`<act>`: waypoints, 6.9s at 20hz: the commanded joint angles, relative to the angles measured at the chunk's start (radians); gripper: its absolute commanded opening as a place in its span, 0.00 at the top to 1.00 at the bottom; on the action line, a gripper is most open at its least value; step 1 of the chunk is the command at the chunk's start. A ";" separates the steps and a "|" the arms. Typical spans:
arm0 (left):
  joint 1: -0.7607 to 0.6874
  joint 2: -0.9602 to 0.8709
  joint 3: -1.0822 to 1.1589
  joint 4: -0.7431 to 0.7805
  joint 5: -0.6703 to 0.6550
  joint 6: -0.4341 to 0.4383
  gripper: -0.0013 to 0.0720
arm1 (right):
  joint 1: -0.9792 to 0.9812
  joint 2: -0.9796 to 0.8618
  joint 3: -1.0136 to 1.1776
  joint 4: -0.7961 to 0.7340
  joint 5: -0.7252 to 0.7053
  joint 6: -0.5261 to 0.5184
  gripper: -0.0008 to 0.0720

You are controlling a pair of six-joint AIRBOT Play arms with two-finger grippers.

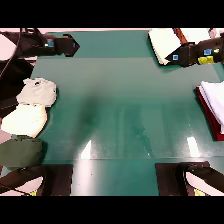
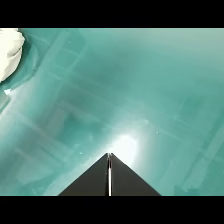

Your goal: Fold the shirts.

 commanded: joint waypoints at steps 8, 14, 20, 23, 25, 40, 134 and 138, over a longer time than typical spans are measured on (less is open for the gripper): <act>0.367 -0.180 -0.292 0.261 -0.093 -0.095 0.07 | 0.000 -0.001 -0.001 0.000 -0.011 0.000 0.96; 0.381 -0.274 -0.348 0.258 -0.054 -0.097 0.15 | 0.000 -0.001 -0.001 0.000 -0.031 0.000 0.96; 0.376 -0.159 -0.222 0.251 -0.085 -0.066 0.95 | 0.000 0.008 0.008 0.011 -0.059 0.002 0.96; 0.328 0.015 -0.048 0.243 -0.107 0.014 0.95 | 0.000 0.008 0.108 0.010 -0.063 0.017 0.96; 0.251 0.125 0.061 0.241 -0.138 0.048 0.95 | 0.000 0.008 0.190 0.007 -0.084 0.016 0.96; -0.558 -0.190 0.184 -0.128 -0.211 0.167 0.16 | 0.000 0.012 0.387 0.002 -0.076 0.016 0.96; 0.089 -0.146 -0.460 -0.432 -0.285 0.224 0.21 | -0.123 0.137 -0.316 0.002 -0.007 0.079 0.96; 0.089 -0.305 -0.516 -0.544 -0.238 0.256 0.21 | -0.123 0.137 -0.316 0.002 -0.007 0.079 0.96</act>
